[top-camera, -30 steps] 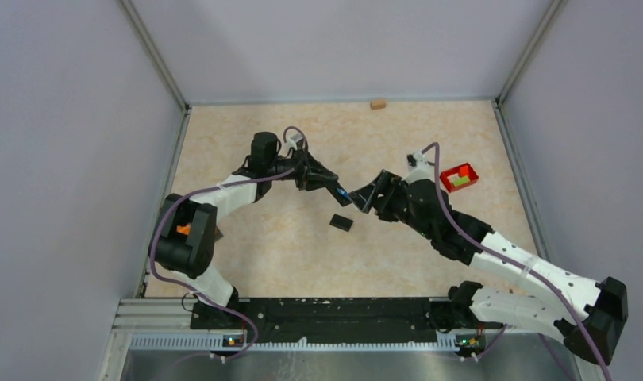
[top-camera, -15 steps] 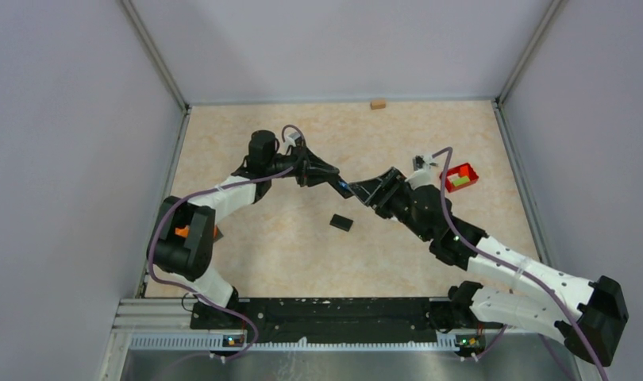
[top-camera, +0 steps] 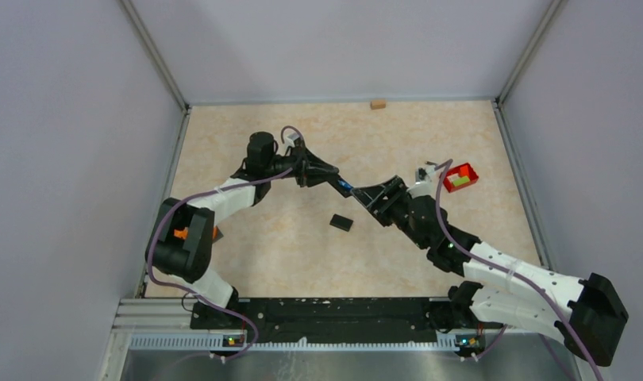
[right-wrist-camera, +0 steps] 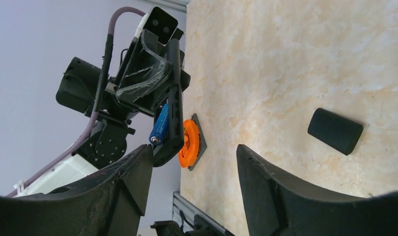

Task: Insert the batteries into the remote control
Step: Load the battery into the remote control.

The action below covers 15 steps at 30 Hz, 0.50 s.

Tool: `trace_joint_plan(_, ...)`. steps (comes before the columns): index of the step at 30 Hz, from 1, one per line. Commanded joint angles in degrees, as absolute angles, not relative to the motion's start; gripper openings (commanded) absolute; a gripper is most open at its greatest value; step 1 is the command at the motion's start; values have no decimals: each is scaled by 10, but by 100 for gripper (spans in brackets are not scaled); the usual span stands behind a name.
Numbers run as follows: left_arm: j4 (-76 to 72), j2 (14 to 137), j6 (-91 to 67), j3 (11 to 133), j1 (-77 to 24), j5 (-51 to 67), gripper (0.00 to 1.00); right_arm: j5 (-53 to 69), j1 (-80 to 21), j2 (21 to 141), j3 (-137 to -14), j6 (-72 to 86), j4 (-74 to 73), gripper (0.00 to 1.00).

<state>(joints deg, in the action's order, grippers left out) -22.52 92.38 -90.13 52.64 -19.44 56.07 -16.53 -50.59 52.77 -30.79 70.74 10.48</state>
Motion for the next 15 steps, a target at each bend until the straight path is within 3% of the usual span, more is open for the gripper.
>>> trace_joint_plan(1,-293,895,-933,513,-193,562,0,-167,-511,523,-298,720,191,66)
trace_joint_plan(15,-337,888,-966,496,-193,564,0,-168,-511,528,-269,737,258,69)
